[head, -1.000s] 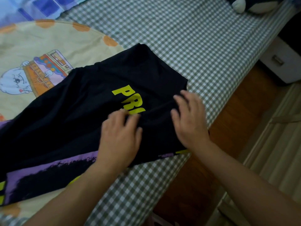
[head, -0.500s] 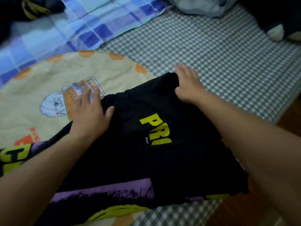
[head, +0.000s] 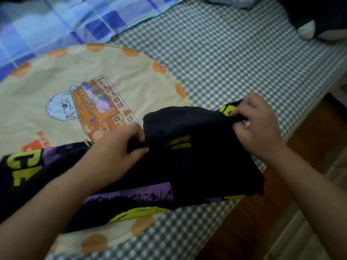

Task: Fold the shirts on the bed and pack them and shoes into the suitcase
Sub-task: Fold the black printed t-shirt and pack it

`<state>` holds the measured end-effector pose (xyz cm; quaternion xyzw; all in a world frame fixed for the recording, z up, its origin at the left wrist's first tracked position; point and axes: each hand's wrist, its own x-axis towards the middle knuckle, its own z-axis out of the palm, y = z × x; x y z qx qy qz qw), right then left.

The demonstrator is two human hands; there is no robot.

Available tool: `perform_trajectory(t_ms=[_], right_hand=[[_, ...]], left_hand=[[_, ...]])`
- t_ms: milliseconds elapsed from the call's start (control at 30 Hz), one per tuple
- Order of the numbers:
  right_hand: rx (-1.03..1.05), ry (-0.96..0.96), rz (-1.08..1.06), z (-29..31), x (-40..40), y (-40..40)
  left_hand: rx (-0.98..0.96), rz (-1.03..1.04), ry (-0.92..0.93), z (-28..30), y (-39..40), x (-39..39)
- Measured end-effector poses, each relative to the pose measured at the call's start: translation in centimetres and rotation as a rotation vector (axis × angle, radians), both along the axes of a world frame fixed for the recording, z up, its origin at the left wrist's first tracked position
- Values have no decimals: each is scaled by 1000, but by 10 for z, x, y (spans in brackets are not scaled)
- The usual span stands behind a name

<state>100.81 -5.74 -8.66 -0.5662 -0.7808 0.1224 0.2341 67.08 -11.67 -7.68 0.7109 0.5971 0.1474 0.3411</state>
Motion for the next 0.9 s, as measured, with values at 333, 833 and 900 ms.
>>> perform_trajectory(t_ms=[333, 833, 900], right_hand=[[-296, -260, -50, -75, 54, -183], [-648, 174, -977, -51, 11, -152], [-513, -94, -867, -48, 1, -155]], left_hand=[[86, -321, 356, -70, -121, 43], [-42, -494, 222, -57, -107, 36], [-96, -450, 214, -54, -104, 36]])
